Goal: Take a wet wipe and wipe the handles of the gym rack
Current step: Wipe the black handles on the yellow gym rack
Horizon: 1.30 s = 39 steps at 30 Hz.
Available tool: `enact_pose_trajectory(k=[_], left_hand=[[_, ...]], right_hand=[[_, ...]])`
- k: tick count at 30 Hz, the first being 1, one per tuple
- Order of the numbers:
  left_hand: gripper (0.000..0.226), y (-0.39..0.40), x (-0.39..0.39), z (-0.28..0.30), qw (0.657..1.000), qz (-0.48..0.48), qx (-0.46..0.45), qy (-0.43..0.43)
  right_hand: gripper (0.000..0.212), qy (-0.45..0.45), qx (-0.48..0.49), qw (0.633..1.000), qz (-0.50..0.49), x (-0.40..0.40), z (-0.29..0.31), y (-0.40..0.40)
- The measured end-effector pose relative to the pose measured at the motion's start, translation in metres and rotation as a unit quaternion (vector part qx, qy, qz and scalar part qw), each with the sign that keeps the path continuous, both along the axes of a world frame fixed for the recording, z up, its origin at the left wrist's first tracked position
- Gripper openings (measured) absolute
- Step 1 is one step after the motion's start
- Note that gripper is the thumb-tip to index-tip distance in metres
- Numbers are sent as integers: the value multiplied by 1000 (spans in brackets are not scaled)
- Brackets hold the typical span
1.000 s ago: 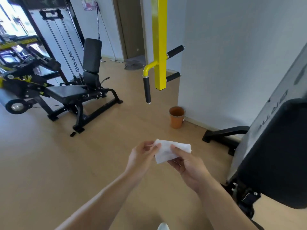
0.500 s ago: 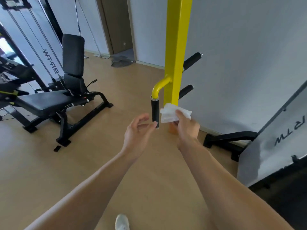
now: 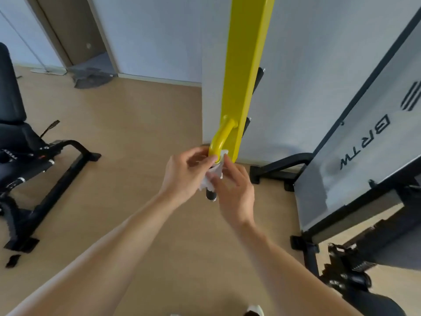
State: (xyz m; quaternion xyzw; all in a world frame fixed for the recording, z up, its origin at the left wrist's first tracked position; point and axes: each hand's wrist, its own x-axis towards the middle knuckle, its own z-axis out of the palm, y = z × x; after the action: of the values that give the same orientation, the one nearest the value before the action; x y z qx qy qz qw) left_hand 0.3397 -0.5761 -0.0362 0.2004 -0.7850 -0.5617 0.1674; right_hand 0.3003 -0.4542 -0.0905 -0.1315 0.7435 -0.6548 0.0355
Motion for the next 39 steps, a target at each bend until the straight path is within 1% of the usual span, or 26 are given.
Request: enact_pose_trajectory(k=[3, 4, 6, 7, 10, 12, 15, 17, 20, 21, 22, 24, 26, 27, 28, 31, 32, 33, 36, 37, 38, 39], left_hand=[[12, -10, -3, 1, 998, -32, -49, -21], [14, -13, -5, 0, 996, -37, -73, -29], [22, -13, -6, 2, 993, -31, -113, -30], [26, -11, -7, 3, 991, -25, -129, -25], [26, -4, -11, 9, 984, 2, -176, -18], [25, -5, -13, 10, 978, 6, -207, -19], [22, -7, -13, 13, 975, 2, -221, -25], [19, -5, -13, 12, 973, -2, -228, -18], [23, -1, -11, 11, 969, 4, -247, -8], [23, -1, -11, 12, 968, 8, -250, -9], [23, -1, -10, 13, 968, 9, -251, -11], [18, 0, -10, 14, 968, 5, -250, -16], [20, 1, -10, 14, 967, 4, -253, -12], [22, 2, -10, 14, 966, 2, -259, -10], [23, 3, -10, 13, 964, -2, -267, -10], [27, 3, -9, 11, 958, -6, -287, -14], [27, 1, -9, 11, 958, -6, -286, -16], [26, 0, -8, 11, 959, -6, -283, -16], [20, -1, -8, 11, 960, -8, -279, -1], [19, 0, -8, 10, 959, -8, -282, 4], [19, 1, -9, 9, 959, -7, -283, 6], [19, 1, -10, 8, 960, -8, -280, 7]], right_hand=[[29, 57, 31, 998, 5, -11, -6, -7], [24, 59, 36, 998, 14, -15, -10, -8], [11, 27, 48, 997, 46, -19, -16, -9], [8, 21, 58, 996, 63, -21, -20, -9], [17, 58, 94, 990, 91, -22, -26, -7], [20, 75, 72, 990, 95, -23, -22, -5], [15, 94, 39, 992, 79, -29, -15, -1], [16, 87, 85, 987, 109, -33, -26, 1], [28, 71, 202, 964, 159, -35, -55, 3], [30, 70, 213, 961, 162, -35, -60, 4], [31, 76, 204, 963, 160, -35, -59, 4], [27, 95, 145, 974, 144, -34, -46, 4], [21, 117, 91, 981, 125, -35, -33, 2], [21, 125, 89, 980, 125, -35, -33, 1], [23, 127, 107, 977, 134, -35, -37, 0], [34, 112, 212, 955, 174, -35, -62, 1], [34, 110, 222, 953, 177, -34, -64, 2], [31, 113, 208, 956, 175, -34, -61, 3], [21, 142, 98, 973, 155, -33, -38, 0], [21, 152, 81, 973, 153, -33, -35, -2], [21, 157, 90, 971, 155, -33, -37, -4], [22, 154, 121, 968, 159, -34, -47, -5]])
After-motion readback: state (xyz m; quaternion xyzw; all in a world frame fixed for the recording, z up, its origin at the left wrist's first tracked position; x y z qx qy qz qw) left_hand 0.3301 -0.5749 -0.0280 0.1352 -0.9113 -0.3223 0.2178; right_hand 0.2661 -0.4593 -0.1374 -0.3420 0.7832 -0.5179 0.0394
